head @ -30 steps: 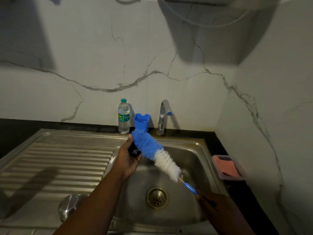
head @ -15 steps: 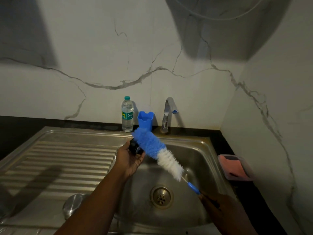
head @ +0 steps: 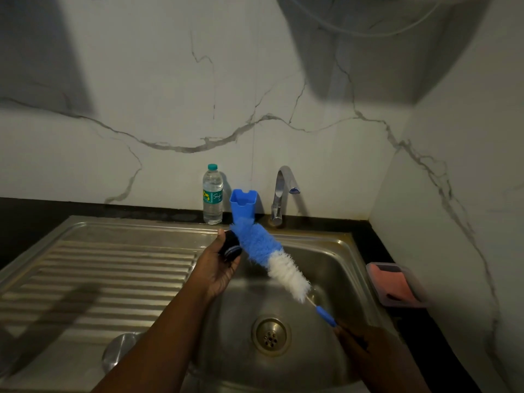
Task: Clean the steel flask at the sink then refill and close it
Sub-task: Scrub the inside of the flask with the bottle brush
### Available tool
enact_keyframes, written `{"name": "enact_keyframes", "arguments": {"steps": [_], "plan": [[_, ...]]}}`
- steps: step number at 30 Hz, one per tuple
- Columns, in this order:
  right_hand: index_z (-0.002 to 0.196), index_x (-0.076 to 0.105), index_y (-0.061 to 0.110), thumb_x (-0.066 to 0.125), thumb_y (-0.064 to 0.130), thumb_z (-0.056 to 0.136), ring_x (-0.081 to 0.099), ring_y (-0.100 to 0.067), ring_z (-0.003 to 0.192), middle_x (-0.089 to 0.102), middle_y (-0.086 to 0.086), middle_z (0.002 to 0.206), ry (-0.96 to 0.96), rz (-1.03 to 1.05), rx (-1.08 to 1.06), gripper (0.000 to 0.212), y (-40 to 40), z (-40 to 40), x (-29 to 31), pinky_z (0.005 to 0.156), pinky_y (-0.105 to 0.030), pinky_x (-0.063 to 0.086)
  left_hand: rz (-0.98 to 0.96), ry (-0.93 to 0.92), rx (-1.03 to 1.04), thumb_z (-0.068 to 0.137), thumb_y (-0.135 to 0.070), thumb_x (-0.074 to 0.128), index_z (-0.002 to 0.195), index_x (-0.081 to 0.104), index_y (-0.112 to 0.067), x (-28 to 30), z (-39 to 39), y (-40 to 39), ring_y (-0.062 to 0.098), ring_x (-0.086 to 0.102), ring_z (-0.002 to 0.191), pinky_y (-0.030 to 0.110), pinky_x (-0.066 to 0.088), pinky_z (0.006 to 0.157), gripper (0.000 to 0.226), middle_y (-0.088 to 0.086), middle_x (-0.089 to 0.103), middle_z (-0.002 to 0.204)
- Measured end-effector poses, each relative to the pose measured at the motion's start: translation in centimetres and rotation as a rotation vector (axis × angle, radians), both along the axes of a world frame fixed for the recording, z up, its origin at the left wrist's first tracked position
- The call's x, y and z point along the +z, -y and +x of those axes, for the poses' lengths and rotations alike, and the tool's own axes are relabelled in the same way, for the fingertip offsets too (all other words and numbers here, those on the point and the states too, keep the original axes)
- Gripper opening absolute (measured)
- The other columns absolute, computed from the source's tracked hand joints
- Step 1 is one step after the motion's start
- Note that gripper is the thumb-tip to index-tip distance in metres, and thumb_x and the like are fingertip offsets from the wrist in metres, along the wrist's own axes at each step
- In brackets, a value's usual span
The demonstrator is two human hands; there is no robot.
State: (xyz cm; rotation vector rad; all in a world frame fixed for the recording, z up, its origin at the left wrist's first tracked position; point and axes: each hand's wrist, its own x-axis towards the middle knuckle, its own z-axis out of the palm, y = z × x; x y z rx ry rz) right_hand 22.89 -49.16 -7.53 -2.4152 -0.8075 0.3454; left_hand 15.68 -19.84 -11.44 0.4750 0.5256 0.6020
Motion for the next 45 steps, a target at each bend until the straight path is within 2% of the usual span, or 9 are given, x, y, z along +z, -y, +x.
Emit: {"name": "enact_keyframes", "arguments": {"steps": [10,15,22,28,31,37,41,44,45], "plan": [[0.126,0.057,0.031,0.057,0.032,0.092,0.042,0.006,0.061,0.038,0.022,0.066,0.046,0.039,0.046,0.034,-0.5,-1.1,0.1,0.061,0.003,0.033,-0.156,0.093,0.069,0.104,-0.037,0.033,0.123,0.055,-0.005,-0.8,0.0,-0.6,0.034,0.062,0.108,0.05,0.055,0.079,0.043,0.024,0.062,0.121],[0.105,0.062,0.047,0.058,0.03,0.092,0.046,0.009,0.061,0.041,0.024,0.064,0.005,0.055,0.05,0.022,-0.8,-1.2,0.2,0.059,0.001,0.033,-0.01,0.051,0.027,0.084,-0.029,0.063,0.123,0.056,-0.001,-0.3,-0.7,-0.4,0.033,0.06,0.118,0.043,0.052,0.092,0.049,0.023,0.063,0.125],[0.115,0.065,0.033,0.055,0.034,0.093,0.054,0.004,0.061,0.051,0.016,0.065,0.01,0.027,0.05,0.025,-0.7,-0.4,-0.7,0.061,0.0,0.038,-0.044,0.038,0.027,0.094,-0.034,0.055,0.119,0.054,-0.004,-0.2,-1.0,-0.2,0.035,0.059,0.118,0.047,0.054,0.086,0.039,0.024,0.06,0.124],[0.1,0.056,0.051,0.052,0.037,0.094,0.05,0.009,0.062,0.051,0.018,0.065,0.032,0.031,0.098,0.016,-0.7,-0.4,-0.3,0.061,-0.001,0.038,-0.09,-0.011,0.036,0.1,-0.032,0.046,0.132,0.051,-0.007,-1.1,-1.3,-0.6,0.032,0.06,0.116,0.042,0.056,0.087,0.042,0.023,0.059,0.131],[0.1,0.055,0.051,0.051,0.038,0.094,0.048,0.007,0.061,0.054,0.012,0.067,0.012,0.002,0.093,0.015,-0.8,-0.4,-0.1,0.062,-0.002,0.038,-0.003,-0.073,0.074,0.101,-0.021,0.044,0.136,0.048,-0.003,-1.2,-1.0,-0.6,0.027,0.064,0.098,0.03,0.057,0.073,0.039,0.023,0.059,0.129],[0.118,0.053,0.046,0.042,0.051,0.092,0.043,0.012,0.067,0.041,0.026,0.073,0.068,-0.012,0.102,0.029,-0.2,-0.4,0.5,0.061,0.001,0.033,0.212,0.017,-0.06,0.08,-0.004,0.055,0.122,0.055,-0.003,-0.2,-1.5,0.2,0.035,0.061,0.116,0.045,0.048,0.102,0.042,0.022,0.062,0.125],[0.116,0.062,0.033,0.035,0.067,0.084,0.044,0.01,0.061,0.048,0.018,0.069,0.037,0.035,0.104,0.053,0.7,0.1,0.3,0.059,0.0,0.035,0.551,-0.361,0.031,0.079,0.015,0.061,0.116,0.049,-0.015,-0.8,-0.7,0.1,0.029,0.062,0.105,0.035,0.055,0.081,0.05,0.013,0.061,0.117],[0.094,0.047,0.053,0.006,0.1,0.045,0.048,0.008,0.062,0.052,0.017,0.069,0.005,0.002,0.123,0.079,0.8,0.0,0.7,0.06,-0.002,0.038,0.845,-0.498,0.092,0.073,0.0,0.079,0.121,0.047,-0.024,-2.0,-1.2,0.0,0.008,0.061,0.103,0.023,0.048,0.08,0.062,-0.01,0.06,0.111],[0.1,0.047,0.055,0.01,0.097,0.053,0.052,0.007,0.068,0.054,0.018,0.075,0.032,0.01,0.122,0.072,0.9,0.0,0.8,0.065,-0.004,0.04,0.886,-0.517,0.097,0.072,-0.004,0.081,0.122,0.047,-0.025,-2.2,-1.3,-0.1,0.004,0.059,0.102,0.021,0.047,0.081,0.064,-0.013,0.06,0.11]]}}
